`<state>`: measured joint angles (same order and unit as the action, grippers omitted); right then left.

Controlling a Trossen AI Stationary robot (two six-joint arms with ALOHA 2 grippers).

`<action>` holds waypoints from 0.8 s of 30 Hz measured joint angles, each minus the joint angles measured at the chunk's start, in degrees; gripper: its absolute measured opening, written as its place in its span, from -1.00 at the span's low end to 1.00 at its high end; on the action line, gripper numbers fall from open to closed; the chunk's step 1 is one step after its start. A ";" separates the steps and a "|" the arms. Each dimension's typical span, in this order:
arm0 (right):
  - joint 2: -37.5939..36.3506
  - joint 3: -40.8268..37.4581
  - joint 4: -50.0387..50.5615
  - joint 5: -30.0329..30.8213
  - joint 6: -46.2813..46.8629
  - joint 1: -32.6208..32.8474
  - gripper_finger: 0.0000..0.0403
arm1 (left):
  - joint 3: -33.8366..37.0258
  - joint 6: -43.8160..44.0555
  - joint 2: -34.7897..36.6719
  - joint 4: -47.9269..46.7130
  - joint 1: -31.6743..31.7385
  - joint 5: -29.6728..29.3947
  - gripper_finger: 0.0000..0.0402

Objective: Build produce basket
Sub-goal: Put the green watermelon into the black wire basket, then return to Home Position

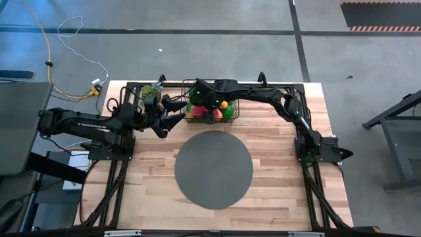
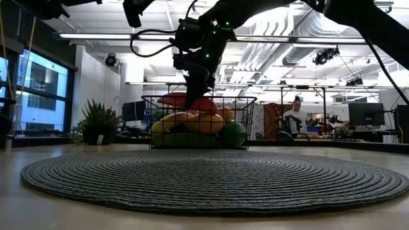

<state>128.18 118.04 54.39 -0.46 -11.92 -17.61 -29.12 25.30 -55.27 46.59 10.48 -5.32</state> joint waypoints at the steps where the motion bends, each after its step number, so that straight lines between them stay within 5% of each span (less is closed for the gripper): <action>1: 0.00 0.00 -0.02 -0.01 0.00 0.00 0.37 | 0.00 0.00 0.00 0.00 0.00 0.00 0.54; 12: -0.18 -0.02 0.16 0.18 -0.51 -0.15 0.91 | 0.00 0.00 0.00 0.00 0.00 0.02 0.54; 24: -7.46 -0.05 4.29 0.28 -5.05 -6.06 0.95 | 0.00 0.00 -0.02 -0.09 0.00 0.20 0.54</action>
<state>120.72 117.99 58.68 -0.19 -16.97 -23.67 -29.12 25.30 -55.29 46.50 10.48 -5.13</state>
